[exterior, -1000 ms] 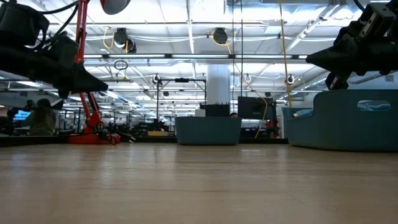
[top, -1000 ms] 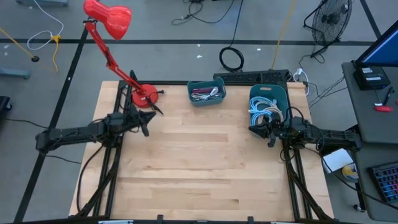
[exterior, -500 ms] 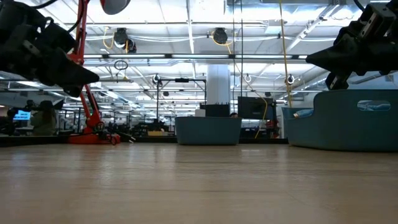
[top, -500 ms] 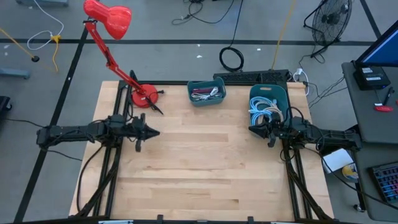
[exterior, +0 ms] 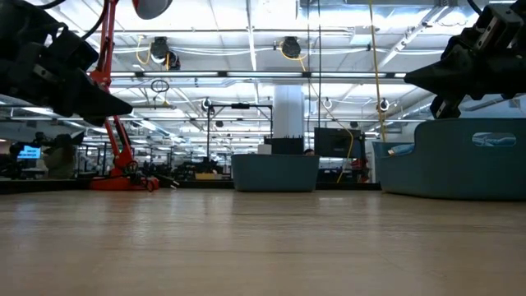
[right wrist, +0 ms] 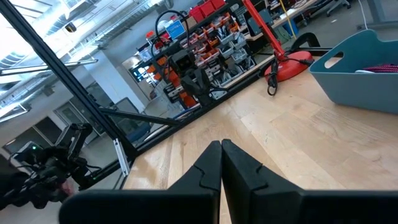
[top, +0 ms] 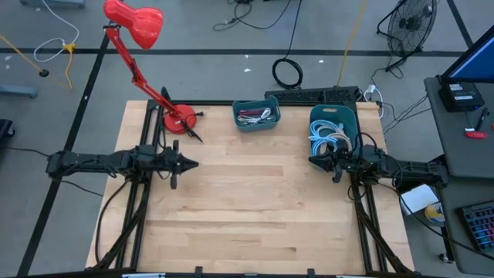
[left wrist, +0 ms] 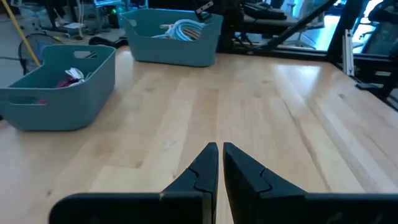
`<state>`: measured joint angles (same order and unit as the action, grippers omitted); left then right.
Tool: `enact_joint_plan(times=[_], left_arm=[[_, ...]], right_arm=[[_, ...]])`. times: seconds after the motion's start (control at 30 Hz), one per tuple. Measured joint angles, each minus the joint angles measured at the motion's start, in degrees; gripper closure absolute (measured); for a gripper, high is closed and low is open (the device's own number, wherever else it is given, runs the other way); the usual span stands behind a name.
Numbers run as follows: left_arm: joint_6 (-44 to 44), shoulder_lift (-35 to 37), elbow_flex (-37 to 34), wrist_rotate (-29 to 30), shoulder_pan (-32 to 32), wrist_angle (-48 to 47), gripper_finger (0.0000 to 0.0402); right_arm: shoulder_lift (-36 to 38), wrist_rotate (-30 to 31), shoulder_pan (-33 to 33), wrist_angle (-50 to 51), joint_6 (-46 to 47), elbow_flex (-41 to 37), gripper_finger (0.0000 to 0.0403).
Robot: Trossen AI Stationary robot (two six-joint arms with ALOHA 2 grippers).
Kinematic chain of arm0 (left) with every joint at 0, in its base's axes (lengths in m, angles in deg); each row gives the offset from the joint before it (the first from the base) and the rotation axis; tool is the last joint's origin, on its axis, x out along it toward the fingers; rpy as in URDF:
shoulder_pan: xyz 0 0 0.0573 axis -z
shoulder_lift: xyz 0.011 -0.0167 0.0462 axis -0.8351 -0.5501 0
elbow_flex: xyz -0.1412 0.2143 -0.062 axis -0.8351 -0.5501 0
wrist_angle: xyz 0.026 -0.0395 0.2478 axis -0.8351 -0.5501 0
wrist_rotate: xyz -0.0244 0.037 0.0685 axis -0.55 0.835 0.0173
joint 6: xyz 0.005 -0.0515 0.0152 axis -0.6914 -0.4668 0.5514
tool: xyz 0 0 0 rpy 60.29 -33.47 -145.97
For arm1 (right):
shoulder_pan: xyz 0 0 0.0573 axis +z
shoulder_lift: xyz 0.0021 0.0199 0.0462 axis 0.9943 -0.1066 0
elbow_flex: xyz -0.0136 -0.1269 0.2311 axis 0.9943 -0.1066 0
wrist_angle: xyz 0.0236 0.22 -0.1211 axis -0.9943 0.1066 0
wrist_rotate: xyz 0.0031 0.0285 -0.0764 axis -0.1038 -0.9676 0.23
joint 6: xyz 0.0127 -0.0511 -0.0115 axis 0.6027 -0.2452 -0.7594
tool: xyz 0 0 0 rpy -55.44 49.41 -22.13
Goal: Pick & Place USB Port
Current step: Return to Home Position
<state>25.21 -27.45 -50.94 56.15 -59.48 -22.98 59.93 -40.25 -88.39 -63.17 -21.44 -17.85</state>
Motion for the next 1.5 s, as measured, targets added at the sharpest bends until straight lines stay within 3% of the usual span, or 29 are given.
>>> enact_joint_plan(times=[1.5], left_arm=[[0.1, 0.0, 0.0, 0.4, 0.0, 1.0, 0.0376]], right_arm=[[0.0, 0.0, 0.0, 0.0, 0.0, 0.0, 0.0403]])
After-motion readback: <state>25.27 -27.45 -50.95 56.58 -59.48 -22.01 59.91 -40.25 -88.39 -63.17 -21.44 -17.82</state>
